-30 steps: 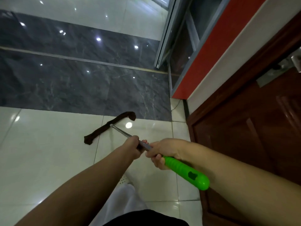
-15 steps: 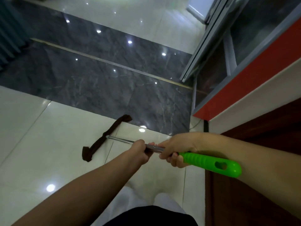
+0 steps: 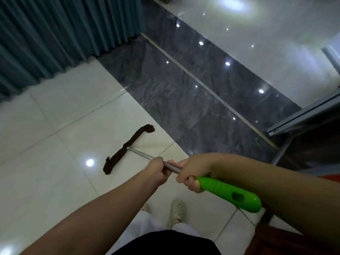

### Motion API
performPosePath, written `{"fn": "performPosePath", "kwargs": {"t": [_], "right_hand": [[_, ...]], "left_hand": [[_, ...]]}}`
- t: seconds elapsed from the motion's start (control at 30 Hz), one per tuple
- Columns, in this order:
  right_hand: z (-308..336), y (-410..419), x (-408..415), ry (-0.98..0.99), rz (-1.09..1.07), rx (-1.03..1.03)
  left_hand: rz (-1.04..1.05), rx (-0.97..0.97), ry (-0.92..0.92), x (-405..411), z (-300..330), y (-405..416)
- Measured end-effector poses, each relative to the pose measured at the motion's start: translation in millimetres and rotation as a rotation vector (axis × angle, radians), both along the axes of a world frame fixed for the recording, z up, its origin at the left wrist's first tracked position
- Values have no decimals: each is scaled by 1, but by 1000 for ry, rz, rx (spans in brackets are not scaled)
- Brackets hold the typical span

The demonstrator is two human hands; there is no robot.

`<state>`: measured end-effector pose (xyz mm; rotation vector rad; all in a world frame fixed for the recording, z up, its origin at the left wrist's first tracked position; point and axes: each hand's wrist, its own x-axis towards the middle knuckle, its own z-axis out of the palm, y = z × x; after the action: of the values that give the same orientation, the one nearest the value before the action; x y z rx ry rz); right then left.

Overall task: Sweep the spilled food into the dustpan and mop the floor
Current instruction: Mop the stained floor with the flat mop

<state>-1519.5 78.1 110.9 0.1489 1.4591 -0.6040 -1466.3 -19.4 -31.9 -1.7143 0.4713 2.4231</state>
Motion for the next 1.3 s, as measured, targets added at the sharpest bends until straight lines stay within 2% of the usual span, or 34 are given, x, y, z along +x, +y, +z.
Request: {"fn": "performPosePath", "kwargs": {"t": [0.3,0.5,0.9,1.3], "right_hand": [[-23,-30,-33,19,237,-23],[-32,-61,-24,-16,394,-42],[-37,-160,40,-77,629,-71],[-37,-327,152,-74,798,-78]], "left_hand": [[319,-87,10,-10,0,-8],[487,-87,-13,14,-7,-27],[674,-100,-93,99,-17,-105],[913,-124,-98,217,-8,-252]]}}
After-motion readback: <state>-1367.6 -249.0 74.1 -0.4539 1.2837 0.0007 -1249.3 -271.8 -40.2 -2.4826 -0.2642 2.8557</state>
